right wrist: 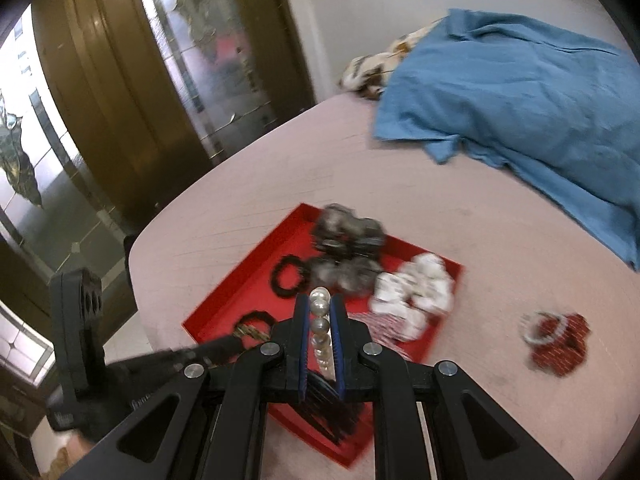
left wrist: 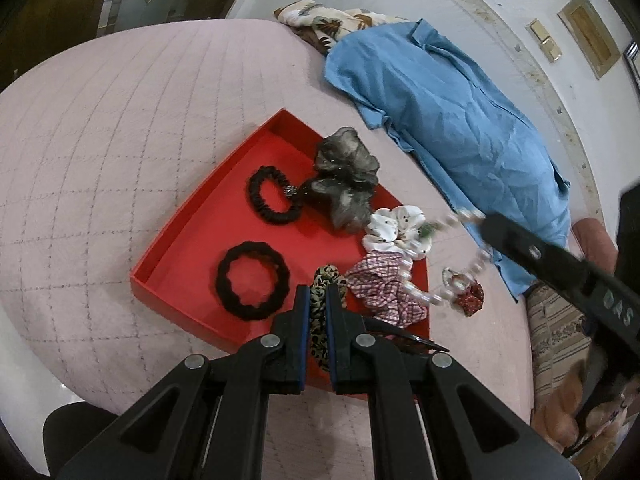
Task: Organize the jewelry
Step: 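Carry the leopard hair tie and pearl bracelet into the red tray and open both tools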
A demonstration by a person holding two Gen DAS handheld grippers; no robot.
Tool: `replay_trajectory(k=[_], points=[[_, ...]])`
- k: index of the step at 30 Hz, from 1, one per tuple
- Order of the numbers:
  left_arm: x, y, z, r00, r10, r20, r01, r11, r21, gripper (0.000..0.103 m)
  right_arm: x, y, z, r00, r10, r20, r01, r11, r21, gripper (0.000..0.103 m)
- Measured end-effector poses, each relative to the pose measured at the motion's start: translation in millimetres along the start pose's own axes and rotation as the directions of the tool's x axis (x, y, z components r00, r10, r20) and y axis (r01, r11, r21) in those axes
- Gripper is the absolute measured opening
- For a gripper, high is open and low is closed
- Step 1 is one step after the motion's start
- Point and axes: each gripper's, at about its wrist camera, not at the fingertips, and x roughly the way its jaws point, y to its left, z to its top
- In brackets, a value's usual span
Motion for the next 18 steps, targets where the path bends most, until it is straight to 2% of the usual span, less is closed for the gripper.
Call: replay_trajectory(k=[8, 12, 18], points=[[8, 14, 2, 1.000, -0.001, -0.020, 0.001, 1.000, -0.026, 0.007, 74, 20, 14, 0.992, 0.061, -0.106, -0.060, 0.998, 0.012, 0.011], [11, 16, 1, 1.000, -0.003, -0.028, 0.002, 1.000, -0.024, 0.007, 102, 4, 8, 0.985, 0.039, -0.169, -0.029, 0.998, 0.059, 0.011], [12, 18, 2, 0.999, -0.004, -0.031, 0.003, 0.999, -0.035, 0.007, 116, -14, 0, 0.978, -0.003, -0.210, 0.021, 0.996, 0.082, 0.011]])
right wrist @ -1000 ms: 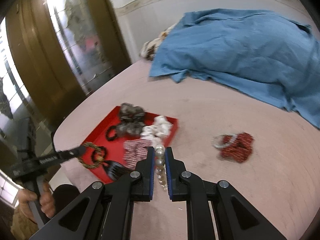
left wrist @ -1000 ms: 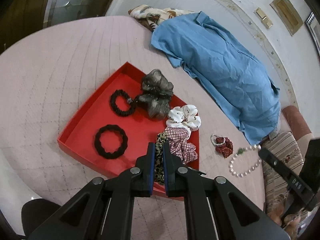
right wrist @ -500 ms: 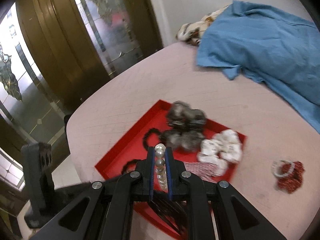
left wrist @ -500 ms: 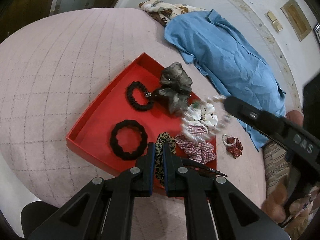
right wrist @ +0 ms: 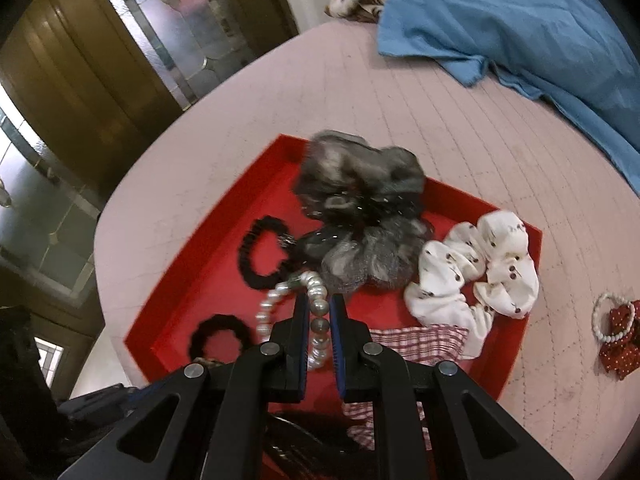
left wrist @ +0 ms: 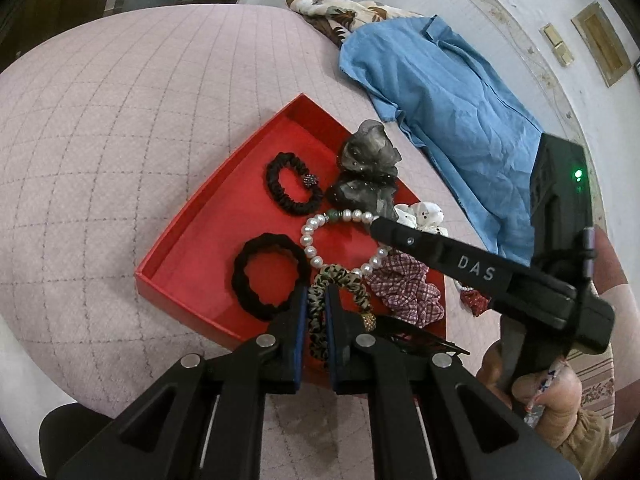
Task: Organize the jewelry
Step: 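Carry the leopard hair tie and pearl bracelet into the red tray and open both tools, then move both open tools back toward the red polka-dot scrunchie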
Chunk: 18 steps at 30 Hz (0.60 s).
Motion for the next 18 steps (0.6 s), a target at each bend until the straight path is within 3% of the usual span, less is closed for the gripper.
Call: replay_trajectory(k=[6, 8, 10, 18], points=[[-4, -1, 1, 1.000, -0.009, 0.002, 0.009, 1.000, -0.013, 0.010, 2, -3, -2, 1.000, 0.016, -0.005, -0.016, 1.000, 0.014, 0.013], [-8, -4, 1, 1.000, -0.015, 0.005, 0.015, 1.000, -0.017, 0.015, -2, -1, -3, 1.000, 0.028, 0.003, -0.028, 1.000, 0.010, 0.018], [-12, -6, 0, 1.000, -0.016, 0.013, 0.017, 1.000, -0.020, 0.022, -9, 3, -3, 0.999, 0.030, 0.022, -0.030, 1.000, -0.004, 0.031], [-29, -19, -2, 0.998, 0.021, 0.051, -0.020, 1.000, -0.011, 0.036, -60, -7, -16, 0.993, 0.040, 0.109, -0.040, 0.999, -0.001, 0.043]])
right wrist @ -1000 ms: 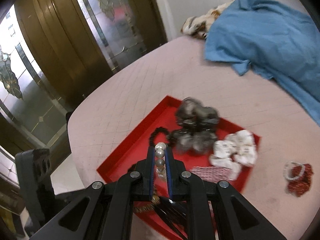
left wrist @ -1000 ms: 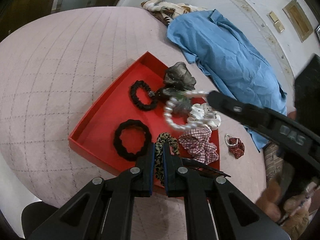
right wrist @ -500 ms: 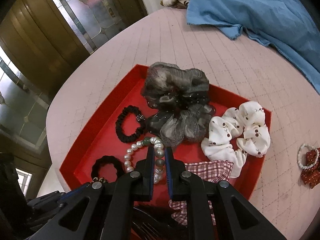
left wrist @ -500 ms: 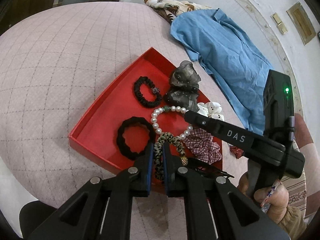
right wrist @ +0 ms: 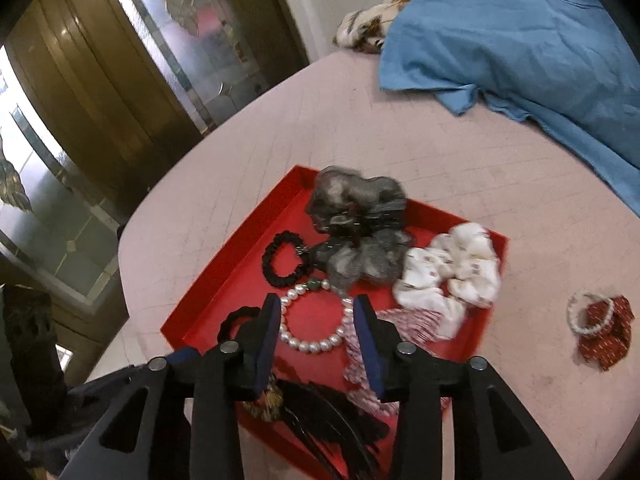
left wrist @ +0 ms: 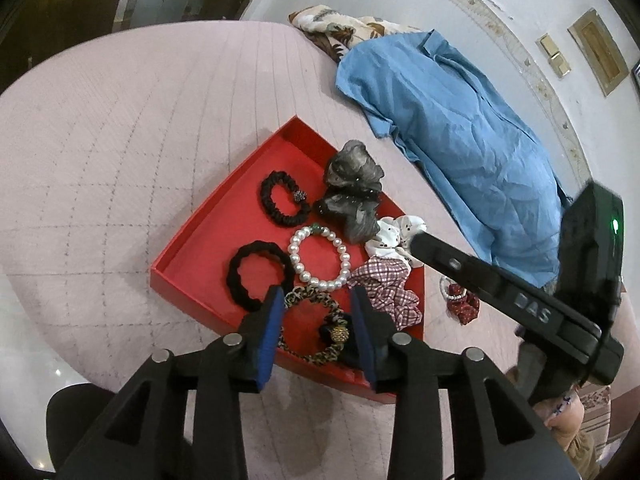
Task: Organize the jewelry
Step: 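Move both open tools back toward the red polka-dot scrunchie, then grasp the pale pearl bracelet with the left tool while the right tool grasps the red polka-dot scrunchie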
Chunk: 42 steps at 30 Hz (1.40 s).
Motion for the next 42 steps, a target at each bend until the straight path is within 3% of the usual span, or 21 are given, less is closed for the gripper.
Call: replay_trajectory(k=[8, 11, 21, 28, 38, 39, 40, 41, 42], points=[[-21, -19, -3, 0.998, 0.047, 0.046, -0.049, 0.998, 0.027, 0.039, -57, -46, -30, 0.997, -0.053, 0.064, 0.049, 0.997, 0.061, 0.045], [-23, -33, -8, 0.997, 0.056, 0.048, -0.059, 0.996, 0.059, 0.044, -79, -68, -45, 0.991, -0.098, 0.088, 0.091, 0.993, 0.080, 0.051], [-5, -99, -37, 0.999, 0.048, -0.021, -0.041, 0.970, 0.238, 0.046, -128, -171, -103, 0.969, -0.240, 0.061, 0.218, 0.944, 0.249, 0.052], [11, -133, -60, 0.996, 0.048, -0.078, -0.019, 0.941, 0.339, 0.047, -130, -216, -119, 0.957, -0.286, 0.043, 0.257, 0.911, 0.323, 0.052], [30, -141, -72, 0.989, 0.079, -0.127, -0.027, 0.930, 0.368, 0.047, -68, -252, -73, 0.943, -0.331, 0.017, 0.302, 0.880, 0.365, 0.052], [30, -141, -72, 0.988, 0.082, -0.129, -0.029, 0.929, 0.369, 0.047, -61, -255, -70, 0.945, -0.327, 0.008, 0.303, 0.883, 0.359, 0.047], [31, -141, -72, 0.988, 0.086, -0.130, -0.032, 0.928, 0.372, 0.047, -55, -257, -67, 0.950, -0.313, -0.007, 0.295, 0.887, 0.354, 0.015], [31, -142, -72, 0.988, 0.089, -0.130, -0.035, 0.927, 0.374, 0.047, -50, -260, -68, 0.954, -0.298, -0.022, 0.286, 0.890, 0.356, 0.005], [32, -142, -72, 0.987, 0.092, -0.130, -0.037, 0.926, 0.375, 0.047, -49, -263, -70, 0.960, -0.277, -0.033, 0.270, 0.890, 0.368, 0.005]])
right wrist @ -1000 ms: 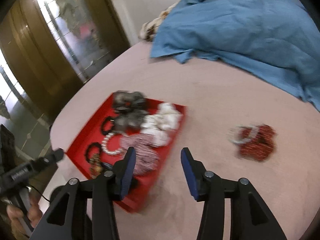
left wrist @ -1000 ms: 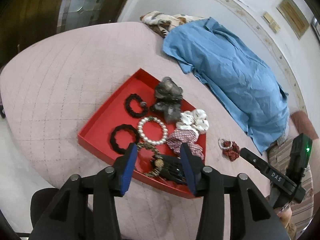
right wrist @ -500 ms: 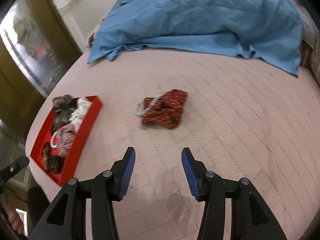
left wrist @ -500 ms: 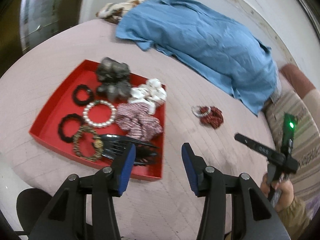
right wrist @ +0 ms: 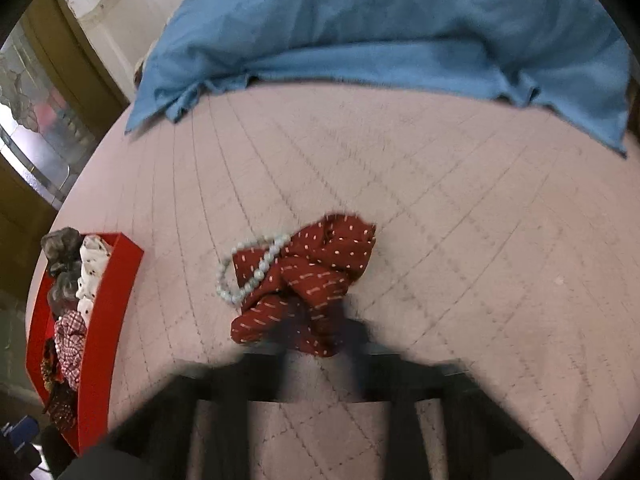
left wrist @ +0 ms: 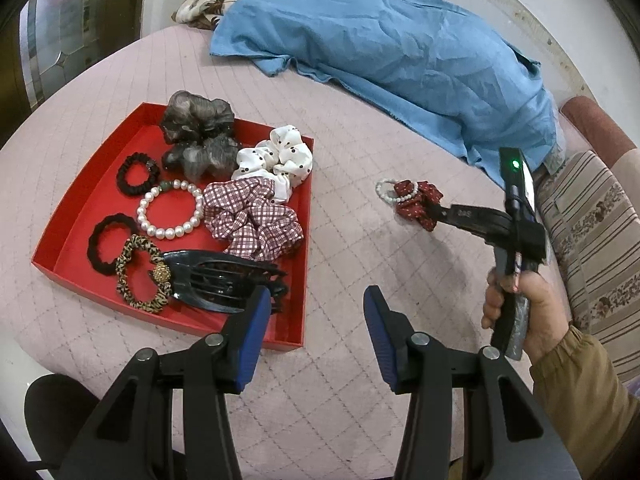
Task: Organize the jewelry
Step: 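Grasp the pale pearl bracelet with the left tool while the right tool grasps the red polka-dot scrunchie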
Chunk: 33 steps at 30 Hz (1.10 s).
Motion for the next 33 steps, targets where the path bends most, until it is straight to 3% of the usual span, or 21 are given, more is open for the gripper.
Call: replay_trajectory(k=[7, 10, 12, 13, 21, 25, 28, 33], points=[[17, -16, 0, 0.999, -0.003, -0.039, 0.004, 1.000, 0.030, 0.047, -44, -43, -39, 0.999, -0.032, 0.015, 0.032, 0.999, -0.006, 0.005], [24, -33, -1, 0.998, -0.009, -0.058, 0.013, 0.998, 0.066, 0.047, -70, -62, -60, 0.990, -0.136, 0.044, 0.137, 0.990, -0.031, 0.005], [29, -43, -1, 0.997, -0.014, -0.070, 0.020, 0.996, 0.082, 0.047, -84, -66, -74, 0.965, -0.244, 0.097, 0.253, 0.963, -0.094, 0.005], [33, -53, 0, 0.997, -0.021, -0.078, 0.028, 0.995, 0.096, 0.047, -88, -68, -77, 0.961, -0.255, 0.110, 0.266, 0.959, -0.103, 0.005], [67, -130, 2, 0.995, -0.034, -0.097, 0.056, 0.970, 0.236, 0.047, -86, -103, -91, 0.979, -0.113, 0.168, 0.112, 0.994, 0.015, 0.008], [108, -166, 4, 0.989, -0.057, -0.135, 0.092, 0.959, 0.266, 0.046, -81, -114, -94, 0.983, -0.078, 0.167, 0.071, 0.996, 0.046, 0.008], [136, -185, 4, 0.983, -0.073, -0.168, 0.118, 0.955, 0.274, 0.033, -83, -119, -93, 0.984, -0.042, 0.172, 0.032, 0.997, 0.063, 0.008], [168, -205, 6, 0.977, -0.078, -0.201, 0.135, 0.947, 0.292, 0.032, -79, -124, -91, 0.987, -0.004, 0.160, -0.009, 0.997, 0.082, 0.009]])
